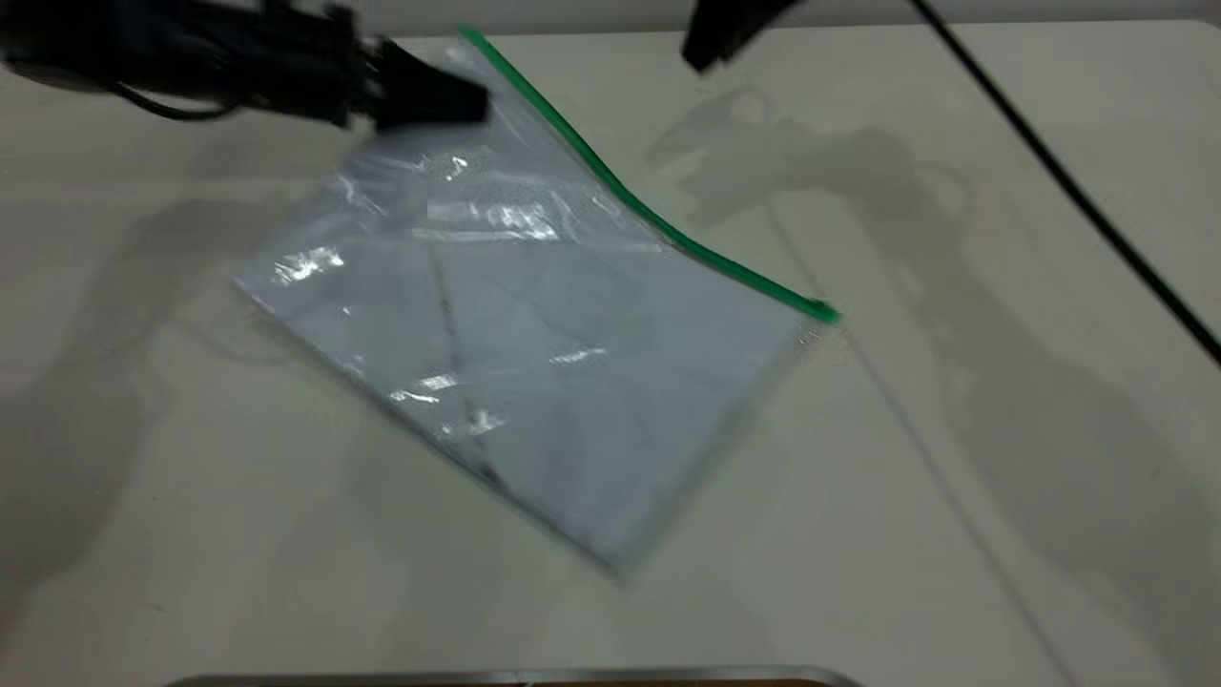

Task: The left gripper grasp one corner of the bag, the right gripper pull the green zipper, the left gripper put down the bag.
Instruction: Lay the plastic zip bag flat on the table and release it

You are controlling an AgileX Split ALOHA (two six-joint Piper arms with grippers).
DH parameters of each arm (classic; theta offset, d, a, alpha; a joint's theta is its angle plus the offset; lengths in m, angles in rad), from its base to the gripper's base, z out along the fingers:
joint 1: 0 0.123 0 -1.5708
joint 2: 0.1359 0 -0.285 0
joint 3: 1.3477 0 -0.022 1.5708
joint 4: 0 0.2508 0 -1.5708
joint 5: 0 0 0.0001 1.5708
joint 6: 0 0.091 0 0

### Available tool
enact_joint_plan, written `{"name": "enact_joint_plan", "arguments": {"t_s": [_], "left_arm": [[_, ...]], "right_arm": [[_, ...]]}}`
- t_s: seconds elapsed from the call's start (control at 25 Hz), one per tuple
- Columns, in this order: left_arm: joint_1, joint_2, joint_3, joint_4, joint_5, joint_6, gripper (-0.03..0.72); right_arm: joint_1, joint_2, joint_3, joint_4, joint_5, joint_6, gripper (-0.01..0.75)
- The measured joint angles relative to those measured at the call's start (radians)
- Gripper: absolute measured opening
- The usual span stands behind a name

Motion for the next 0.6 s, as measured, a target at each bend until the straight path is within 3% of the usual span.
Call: {"name": "enact_joint_plan", "arguments": {"t_s": [0.12, 0.28, 0.44, 0.6], "left_arm": [[-0.061, 0.026, 0.000, 0.000, -0.123, -0.073, 0.151], [-0.094, 0.027, 0.000, -0.001, -0.215, -0.147, 0.312], [-0.068, -0.020, 0.000, 0.042, -0.218, -0.214, 0.470], [0.010, -0.149, 0.000, 0.115, -0.167, -0.324, 0.508]], "right_arm": [[0.000, -0.015, -0.052, 0.030, 0.006, 0.060, 0.349], [0.000, -0.080, -0.065, 0.033, 0.014, 0.123, 0.332], [0.000, -0.182, -0.067, 0.034, 0.014, 0.170, 0.316], [0.000, -0.305, -0.068, 0.034, 0.014, 0.198, 0.314]]}}
